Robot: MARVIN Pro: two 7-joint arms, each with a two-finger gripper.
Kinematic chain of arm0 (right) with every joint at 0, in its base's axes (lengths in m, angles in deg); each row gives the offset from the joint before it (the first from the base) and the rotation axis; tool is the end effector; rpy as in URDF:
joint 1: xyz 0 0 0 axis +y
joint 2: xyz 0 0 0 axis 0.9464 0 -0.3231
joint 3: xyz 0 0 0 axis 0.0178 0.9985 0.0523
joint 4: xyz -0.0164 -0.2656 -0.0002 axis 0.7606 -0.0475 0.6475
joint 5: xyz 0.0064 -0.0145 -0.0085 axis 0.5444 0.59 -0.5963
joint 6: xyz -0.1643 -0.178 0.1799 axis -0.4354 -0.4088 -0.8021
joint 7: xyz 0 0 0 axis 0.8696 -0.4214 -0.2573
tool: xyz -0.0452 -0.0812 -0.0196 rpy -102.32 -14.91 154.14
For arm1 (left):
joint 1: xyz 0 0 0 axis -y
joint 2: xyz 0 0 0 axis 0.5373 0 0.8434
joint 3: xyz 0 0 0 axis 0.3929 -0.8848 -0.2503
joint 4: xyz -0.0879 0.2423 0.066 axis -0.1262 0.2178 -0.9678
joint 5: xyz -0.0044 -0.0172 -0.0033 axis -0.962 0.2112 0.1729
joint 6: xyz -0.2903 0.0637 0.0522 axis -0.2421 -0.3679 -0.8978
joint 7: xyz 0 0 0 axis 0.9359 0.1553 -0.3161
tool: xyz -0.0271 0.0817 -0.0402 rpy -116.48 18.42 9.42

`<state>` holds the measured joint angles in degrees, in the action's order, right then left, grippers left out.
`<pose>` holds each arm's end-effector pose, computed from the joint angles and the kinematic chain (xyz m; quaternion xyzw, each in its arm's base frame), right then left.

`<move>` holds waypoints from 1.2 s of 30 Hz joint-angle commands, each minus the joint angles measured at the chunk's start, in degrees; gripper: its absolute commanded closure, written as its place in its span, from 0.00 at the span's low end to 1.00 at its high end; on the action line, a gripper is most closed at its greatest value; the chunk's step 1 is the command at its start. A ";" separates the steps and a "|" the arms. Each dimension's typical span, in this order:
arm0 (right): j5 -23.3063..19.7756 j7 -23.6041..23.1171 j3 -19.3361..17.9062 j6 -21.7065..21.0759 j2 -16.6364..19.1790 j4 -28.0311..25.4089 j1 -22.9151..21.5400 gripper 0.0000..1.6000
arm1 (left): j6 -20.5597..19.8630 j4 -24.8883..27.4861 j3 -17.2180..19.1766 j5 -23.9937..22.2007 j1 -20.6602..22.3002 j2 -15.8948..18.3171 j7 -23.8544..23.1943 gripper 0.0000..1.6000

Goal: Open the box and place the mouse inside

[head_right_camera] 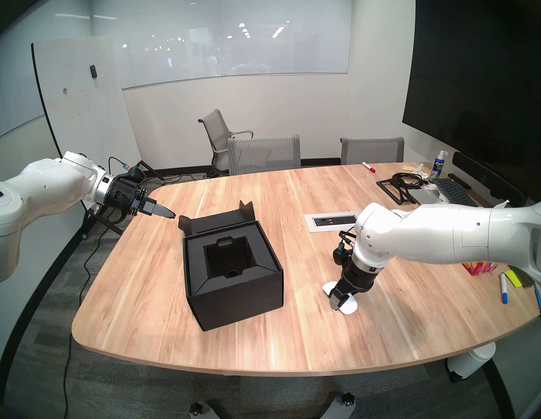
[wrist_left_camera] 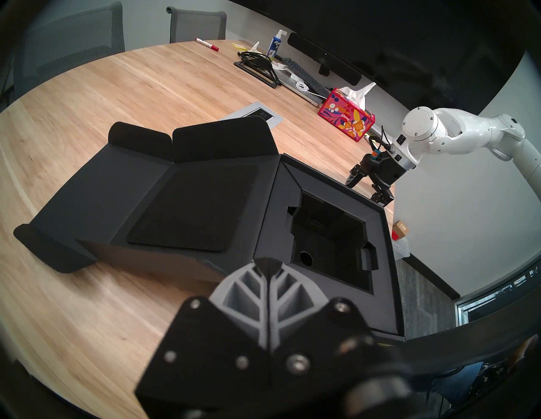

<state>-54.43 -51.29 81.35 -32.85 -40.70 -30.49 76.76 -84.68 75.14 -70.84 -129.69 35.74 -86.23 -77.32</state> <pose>0.4121 -0.0479 -0.2534 -0.9506 -0.2988 -0.0557 0.0634 0.5332 0.1405 -0.1077 0.8117 -0.3755 0.2644 0.3609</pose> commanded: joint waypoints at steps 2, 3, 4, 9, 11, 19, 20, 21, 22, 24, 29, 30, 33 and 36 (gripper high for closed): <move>0.73 -0.99 0.72 0.07 -0.25 -0.63 -2.70 0.00 | -0.14 -0.04 0.47 -0.06 1.10 0.01 -0.06 1.00; 0.80 -1.11 0.94 0.07 -0.39 -0.59 -2.83 0.00 | -0.15 -0.04 0.48 -0.05 1.10 0.01 -0.06 1.00; 0.85 -1.22 1.06 0.07 -0.52 -0.52 -2.88 0.00 | -0.15 -0.04 0.49 -0.04 1.10 0.01 -0.06 1.00; 1.01 -1.64 1.59 0.07 -1.36 0.24 -2.93 0.00 | -0.16 -0.04 0.54 0.00 1.09 0.02 -0.06 1.00; 1.12 -1.95 1.76 0.07 -2.08 1.13 -2.79 0.00 | -0.16 -0.04 0.57 0.03 1.09 0.03 -0.06 1.00; 1.26 -3.32 1.87 0.07 -4.73 5.18 -2.48 0.00 | -0.17 -0.05 0.65 0.11 1.07 0.03 -0.06 1.00; 1.26 -3.32 1.87 0.07 -4.73 5.18 -2.48 0.00 | -0.17 -0.05 0.65 0.11 1.07 0.03 -0.06 1.00; 1.29 -3.53 1.90 0.07 -5.11 5.74 -2.45 0.00 | -0.17 -0.05 0.66 0.12 1.07 0.03 -0.06 1.00; 1.37 -3.98 2.03 0.07 -5.84 6.83 -2.35 0.00 | -0.18 -0.04 0.68 0.14 1.07 0.04 -0.06 1.00; 1.42 -4.26 2.12 0.07 -6.32 7.54 -2.22 0.00 | -0.18 -0.04 0.69 0.15 1.07 0.04 -0.06 1.00; 1.66 -5.96 2.97 0.07 -8.34 10.22 -1.98 0.00 | -0.19 -0.04 0.75 0.20 1.06 0.05 -0.06 1.00; 1.78 -6.59 3.22 0.07 -8.93 11.03 -1.91 0.00 | -0.20 -0.04 0.77 0.22 1.06 0.05 -0.06 1.00; 1.93 -7.24 3.44 0.07 -9.55 11.80 -1.84 0.00 | -0.20 -0.04 0.79 0.24 1.05 0.06 -0.06 1.00; 2.09 -8.05 3.86 0.07 -10.34 12.70 -1.64 0.00 | -0.21 -0.03 0.83 0.28 1.05 0.06 -0.06 1.00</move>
<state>-52.75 -57.44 84.75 -32.85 -48.36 -20.01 75.56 -84.73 75.14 -70.48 -129.33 35.69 -86.18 -77.33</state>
